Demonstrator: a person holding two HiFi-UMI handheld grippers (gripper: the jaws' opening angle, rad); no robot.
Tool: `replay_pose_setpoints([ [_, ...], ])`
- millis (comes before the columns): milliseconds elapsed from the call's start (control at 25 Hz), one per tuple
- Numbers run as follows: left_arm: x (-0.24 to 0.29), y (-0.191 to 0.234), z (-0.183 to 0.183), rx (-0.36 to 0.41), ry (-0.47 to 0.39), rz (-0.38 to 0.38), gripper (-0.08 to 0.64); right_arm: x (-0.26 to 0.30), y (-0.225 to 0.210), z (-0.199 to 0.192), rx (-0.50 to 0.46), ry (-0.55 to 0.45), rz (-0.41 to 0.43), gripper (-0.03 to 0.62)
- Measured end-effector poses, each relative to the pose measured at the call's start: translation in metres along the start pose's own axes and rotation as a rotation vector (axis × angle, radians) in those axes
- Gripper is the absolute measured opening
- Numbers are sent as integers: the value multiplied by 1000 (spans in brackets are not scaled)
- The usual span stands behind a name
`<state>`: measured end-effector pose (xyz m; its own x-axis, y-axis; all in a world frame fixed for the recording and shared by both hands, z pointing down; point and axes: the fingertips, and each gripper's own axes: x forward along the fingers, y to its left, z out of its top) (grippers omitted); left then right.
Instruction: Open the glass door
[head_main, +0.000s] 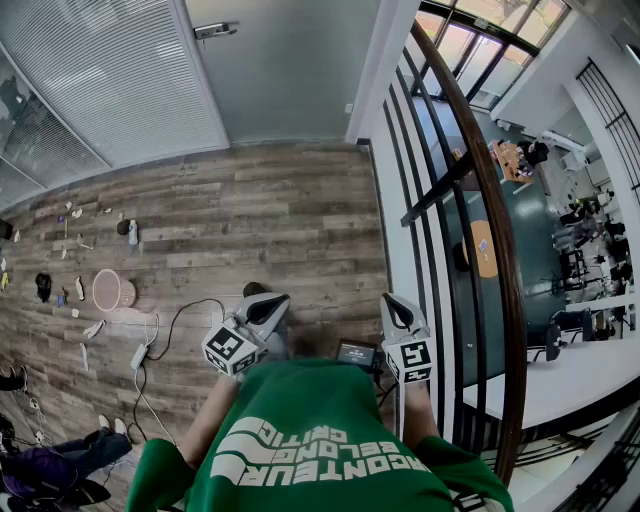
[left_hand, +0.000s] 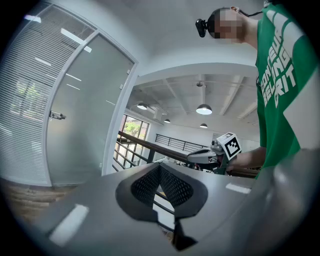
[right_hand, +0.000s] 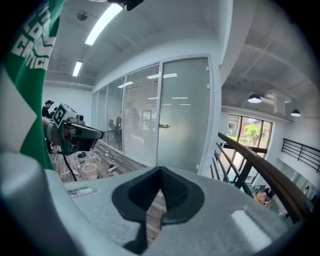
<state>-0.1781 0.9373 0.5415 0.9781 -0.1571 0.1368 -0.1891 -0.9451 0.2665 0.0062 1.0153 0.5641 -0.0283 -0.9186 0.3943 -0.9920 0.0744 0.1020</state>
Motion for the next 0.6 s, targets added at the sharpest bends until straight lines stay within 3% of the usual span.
replay_pose_setpoints([
  [240,1,11,1,-12,-7,3,9,7,1,-2,6,14,4,-9],
  [600,17,63,13,-35,-21,-1,9,57,-15,19,17,9,-13,-8],
])
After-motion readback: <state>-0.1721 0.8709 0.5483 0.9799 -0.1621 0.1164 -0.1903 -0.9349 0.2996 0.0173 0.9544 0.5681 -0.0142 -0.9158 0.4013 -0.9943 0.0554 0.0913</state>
